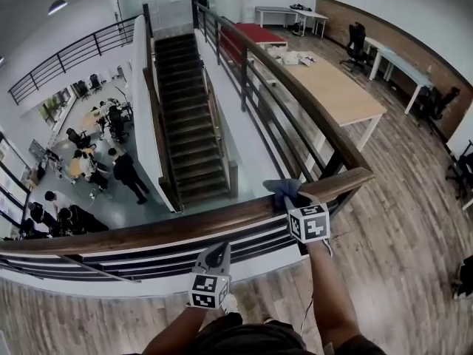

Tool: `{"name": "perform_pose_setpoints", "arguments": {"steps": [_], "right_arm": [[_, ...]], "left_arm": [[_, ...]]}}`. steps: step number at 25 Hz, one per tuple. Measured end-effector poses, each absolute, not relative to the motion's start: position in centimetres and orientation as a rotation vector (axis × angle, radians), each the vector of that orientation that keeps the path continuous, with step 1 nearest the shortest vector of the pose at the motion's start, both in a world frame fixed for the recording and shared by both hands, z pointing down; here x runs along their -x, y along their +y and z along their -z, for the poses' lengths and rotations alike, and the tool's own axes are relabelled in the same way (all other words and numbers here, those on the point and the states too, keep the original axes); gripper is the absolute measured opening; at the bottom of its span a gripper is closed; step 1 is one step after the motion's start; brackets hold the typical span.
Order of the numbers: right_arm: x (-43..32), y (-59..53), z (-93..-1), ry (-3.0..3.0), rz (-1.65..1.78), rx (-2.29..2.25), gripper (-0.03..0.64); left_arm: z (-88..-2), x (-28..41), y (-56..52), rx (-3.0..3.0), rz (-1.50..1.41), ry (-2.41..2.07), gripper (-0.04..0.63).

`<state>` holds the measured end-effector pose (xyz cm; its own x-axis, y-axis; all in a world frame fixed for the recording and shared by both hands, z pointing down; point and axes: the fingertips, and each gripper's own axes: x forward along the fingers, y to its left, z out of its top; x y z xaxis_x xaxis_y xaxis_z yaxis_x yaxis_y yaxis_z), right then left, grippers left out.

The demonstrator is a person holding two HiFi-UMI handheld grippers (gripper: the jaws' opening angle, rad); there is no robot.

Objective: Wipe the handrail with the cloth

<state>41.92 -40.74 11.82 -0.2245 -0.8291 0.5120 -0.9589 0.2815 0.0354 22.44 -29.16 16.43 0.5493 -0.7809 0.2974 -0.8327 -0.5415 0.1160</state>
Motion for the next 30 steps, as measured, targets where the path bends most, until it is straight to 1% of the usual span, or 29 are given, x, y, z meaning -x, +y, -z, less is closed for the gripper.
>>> {"name": "perform_pose_setpoints", "arguments": {"steps": [7, 12, 16, 22, 27, 30], "right_arm": [[-50.4, -40.2, -12.4, -2.094, -0.384, -1.633, 0.081], [-52.7, -39.7, -12.2, -2.105, -0.334, -1.605, 0.081], [-54.5, -39.7, -12.5, -2.096, -0.306, -1.603, 0.081], [-58.2, -39.0, -12.3, -2.066, -0.283, -1.669, 0.081], [-62.3, -38.8, -12.4, -2.022, -0.253, -1.727, 0.081], [-63.4, -39.0, -12.2, -2.02, -0.25, -1.728, 0.081]], "left_arm": [[-16.0, -26.8, -27.1, -2.51, -0.279, -1.414, 0.002], [-15.3, -28.6, -24.7, -2.493, -0.279, -1.468, 0.002], [-15.5, -28.9, -23.1, -2.452, -0.263, -1.528, 0.002], [-15.1, -26.9, -20.0, -2.379, -0.246, -1.648, 0.002], [-14.6, -26.2, -17.6, -2.353, -0.234, -1.757, 0.002], [-14.4, -25.9, -16.6, -2.323, -0.23, -1.795, 0.002]]}}
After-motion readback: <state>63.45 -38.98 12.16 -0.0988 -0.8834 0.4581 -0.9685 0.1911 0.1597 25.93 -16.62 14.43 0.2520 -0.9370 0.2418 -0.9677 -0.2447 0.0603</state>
